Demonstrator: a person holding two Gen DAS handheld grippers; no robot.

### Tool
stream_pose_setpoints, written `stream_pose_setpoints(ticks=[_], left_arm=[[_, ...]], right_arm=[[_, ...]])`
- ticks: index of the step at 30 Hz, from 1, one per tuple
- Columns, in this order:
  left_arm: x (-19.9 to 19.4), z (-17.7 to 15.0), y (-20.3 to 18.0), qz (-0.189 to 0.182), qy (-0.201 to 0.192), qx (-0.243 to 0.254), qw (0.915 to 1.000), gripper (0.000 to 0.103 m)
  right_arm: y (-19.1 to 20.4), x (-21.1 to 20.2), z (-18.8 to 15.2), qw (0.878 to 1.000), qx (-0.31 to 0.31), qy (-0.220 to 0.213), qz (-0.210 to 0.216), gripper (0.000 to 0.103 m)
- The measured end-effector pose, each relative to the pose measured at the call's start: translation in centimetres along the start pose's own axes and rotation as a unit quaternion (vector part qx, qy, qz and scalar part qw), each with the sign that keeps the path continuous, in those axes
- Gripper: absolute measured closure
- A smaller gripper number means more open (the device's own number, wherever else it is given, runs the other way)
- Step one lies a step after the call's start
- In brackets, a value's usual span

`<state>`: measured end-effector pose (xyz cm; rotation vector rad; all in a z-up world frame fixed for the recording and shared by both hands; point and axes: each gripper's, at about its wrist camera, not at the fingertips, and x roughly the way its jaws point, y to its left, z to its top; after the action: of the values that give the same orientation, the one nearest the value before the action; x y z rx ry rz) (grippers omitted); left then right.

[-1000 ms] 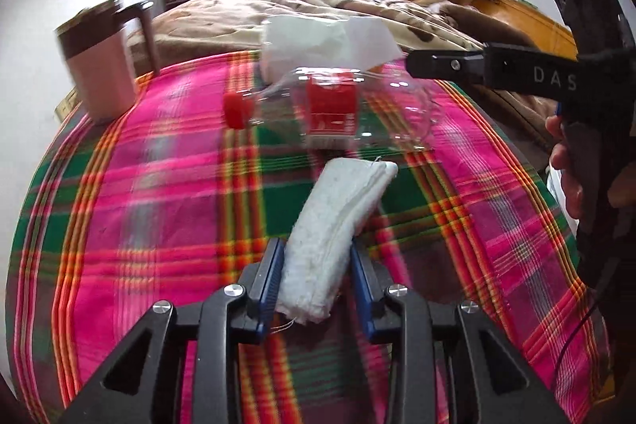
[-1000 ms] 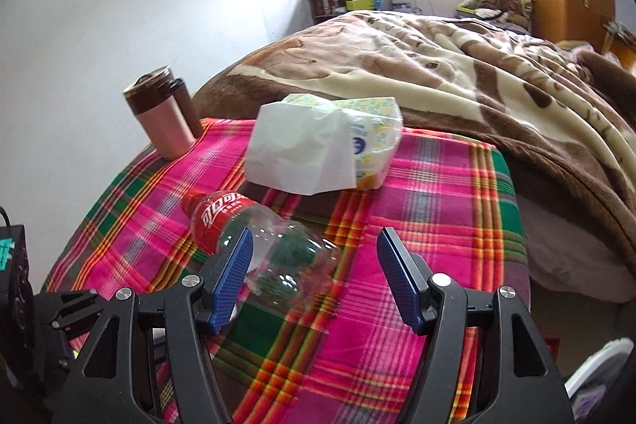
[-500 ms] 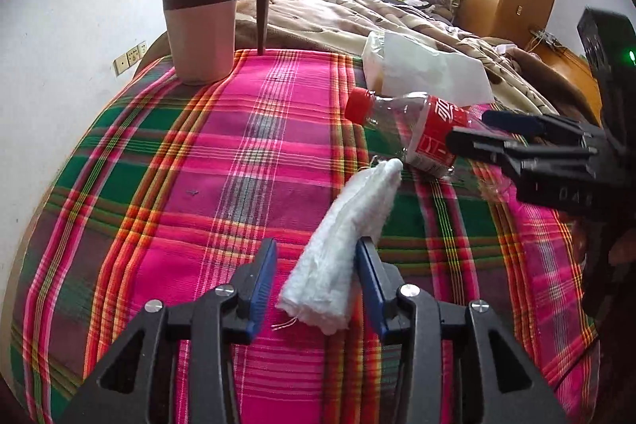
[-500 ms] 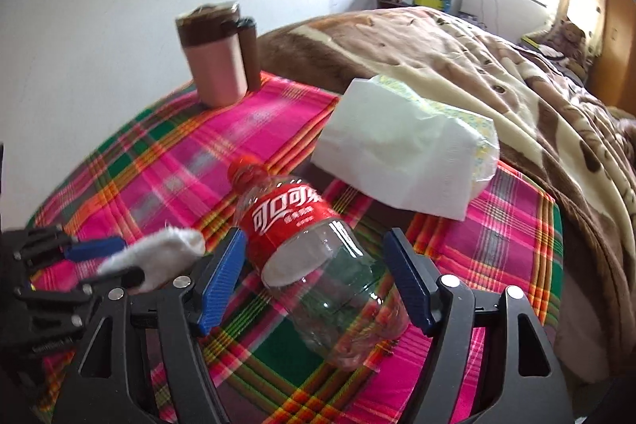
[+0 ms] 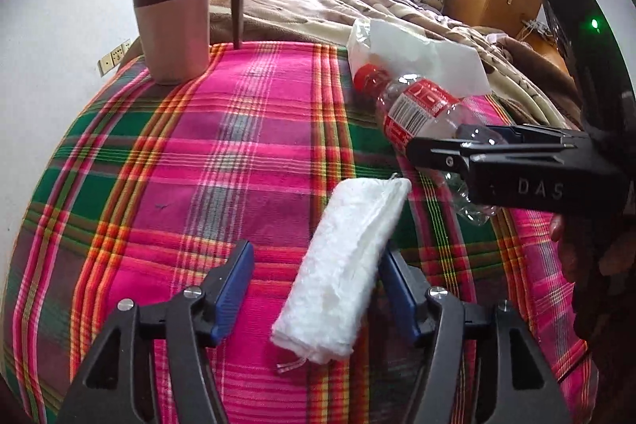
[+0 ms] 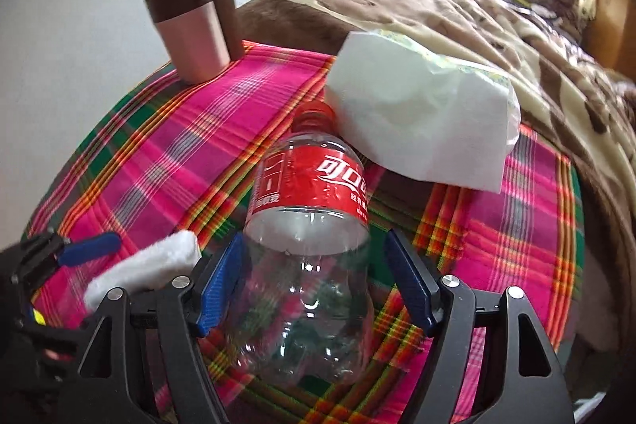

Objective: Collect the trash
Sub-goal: 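Grasp the white cloth with the left gripper while the right grasps the red-label bottle, then carry the white cloth and red-label bottle over the wastebasket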

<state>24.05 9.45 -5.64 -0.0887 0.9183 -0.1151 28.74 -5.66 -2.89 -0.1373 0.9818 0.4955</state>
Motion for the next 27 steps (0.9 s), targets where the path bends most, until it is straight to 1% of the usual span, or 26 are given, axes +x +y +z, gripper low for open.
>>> stream_pose_setpoints(ticks=[2,5,6,7,8,9,10,13,18,22,24,26,27], left_arm=[[0.1,0.0,-0.2,0.002,-0.003,0.004,1.0000,0.037],[0.0,0.0,-0.2,-0.012,-0.006,0.002,0.9999,0.037],[0.0,0.0,-0.2,-0.012,-0.006,0.002,0.9999,0.040],[0.0,0.0,-0.2,-0.011,-0.008,0.001,0.9999,0.049],[-0.2,0.0,-0.2,-0.013,-0.009,-0.001,0.9999,0.055],[-0.3,0.0,-0.2,-0.024,-0.009,-0.004,0.9997,0.066],[-0.4,-0.1,-0.2,-0.033,-0.007,-0.008,0.9994,0.068],[-0.6,-0.4,-0.6,-0.026,-0.007,-0.003,0.9996,0.071],[-2.1,-0.9,-1.2,-0.031,-0.019,-0.005,0.9993,0.073],[-3.1,-1.5,-1.9,-0.036,-0.024,-0.007,0.9990,0.073],[-3.7,-1.8,-2.4,-0.038,-0.027,-0.003,0.9989,0.073],[-4.4,-2.1,-2.9,-0.040,-0.030,-0.001,0.9988,0.073],[-4.7,-2.2,-3.2,-0.043,-0.032,-0.001,0.9985,0.073]], right_arm=[[-0.2,0.2,-0.1,1.000,0.013,0.002,-0.001,0.029],[-0.5,0.3,-0.4,1.000,0.028,0.003,-0.002,0.030],[-0.6,0.3,-0.4,0.999,0.035,0.003,0.002,0.031],[-0.8,0.3,-0.6,0.999,0.044,0.001,0.005,0.032],[-0.9,0.0,-0.9,0.999,0.050,-0.002,0.005,0.032],[-0.8,0.0,-1.0,0.999,0.051,-0.004,0.003,0.032],[-0.8,-0.3,-1.4,0.999,0.054,-0.008,0.000,0.033],[-0.7,-1.0,-2.1,0.998,0.062,-0.015,-0.003,0.034],[-0.7,-3.1,-3.4,0.996,0.080,-0.042,0.006,0.039],[-0.3,-4.3,-4.9,0.995,0.084,-0.055,0.000,0.039],[-0.4,-4.7,-5.6,0.995,0.087,-0.057,0.002,0.039],[-0.5,-5.5,-6.5,0.993,0.097,-0.067,0.009,0.039],[-0.6,-6.0,-6.9,0.992,0.101,-0.072,0.005,0.039]])
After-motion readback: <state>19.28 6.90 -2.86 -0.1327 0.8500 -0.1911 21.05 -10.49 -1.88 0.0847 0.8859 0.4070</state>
